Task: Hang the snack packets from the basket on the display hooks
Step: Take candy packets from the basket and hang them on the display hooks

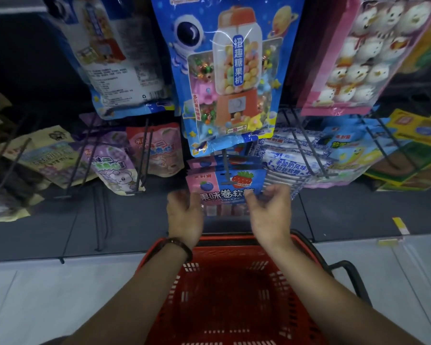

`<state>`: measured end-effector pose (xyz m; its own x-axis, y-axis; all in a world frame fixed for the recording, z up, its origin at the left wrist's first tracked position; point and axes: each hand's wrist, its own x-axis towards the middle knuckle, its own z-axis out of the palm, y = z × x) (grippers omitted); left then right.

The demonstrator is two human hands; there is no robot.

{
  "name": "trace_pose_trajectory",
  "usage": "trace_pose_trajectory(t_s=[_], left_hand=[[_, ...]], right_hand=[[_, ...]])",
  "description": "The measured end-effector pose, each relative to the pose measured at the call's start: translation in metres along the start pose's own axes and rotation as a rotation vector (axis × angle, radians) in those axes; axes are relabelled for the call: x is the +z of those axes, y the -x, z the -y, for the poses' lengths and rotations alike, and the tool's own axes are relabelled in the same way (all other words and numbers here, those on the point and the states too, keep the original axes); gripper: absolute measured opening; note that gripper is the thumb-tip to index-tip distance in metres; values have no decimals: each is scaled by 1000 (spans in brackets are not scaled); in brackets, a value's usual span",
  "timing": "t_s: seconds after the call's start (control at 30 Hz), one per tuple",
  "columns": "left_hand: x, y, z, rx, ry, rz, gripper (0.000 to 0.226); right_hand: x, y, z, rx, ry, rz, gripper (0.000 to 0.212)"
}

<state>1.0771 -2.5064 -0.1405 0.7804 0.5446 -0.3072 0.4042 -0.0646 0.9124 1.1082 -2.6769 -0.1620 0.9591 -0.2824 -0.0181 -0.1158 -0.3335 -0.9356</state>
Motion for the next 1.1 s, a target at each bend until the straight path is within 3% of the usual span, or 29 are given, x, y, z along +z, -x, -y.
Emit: trace_pose_trajectory(t_s=[0.1, 0.2, 0.3, 0.6, 0.8, 1.1], left_hand=[[3, 28, 13, 105, -178, -92, 40], [8, 52, 29, 283, -459, 88, 66], [15, 54, 35, 297, -618, 177, 82], [43, 7, 32, 340, -555, 106, 83], [56, -33, 20, 342, -581, 127, 98], [74, -65, 21, 342, -615, 132, 102]], right_hand=[[-2, 27, 1, -160, 150, 78, 37], [-3, 52, -3, -347, 456, 162, 58], [0, 64, -10, -295, 651, 306, 83], [19, 15, -7, -180, 611, 430, 85], [38, -25, 3, -145, 652, 520, 106], [43, -62, 15, -161, 681, 523, 98]])
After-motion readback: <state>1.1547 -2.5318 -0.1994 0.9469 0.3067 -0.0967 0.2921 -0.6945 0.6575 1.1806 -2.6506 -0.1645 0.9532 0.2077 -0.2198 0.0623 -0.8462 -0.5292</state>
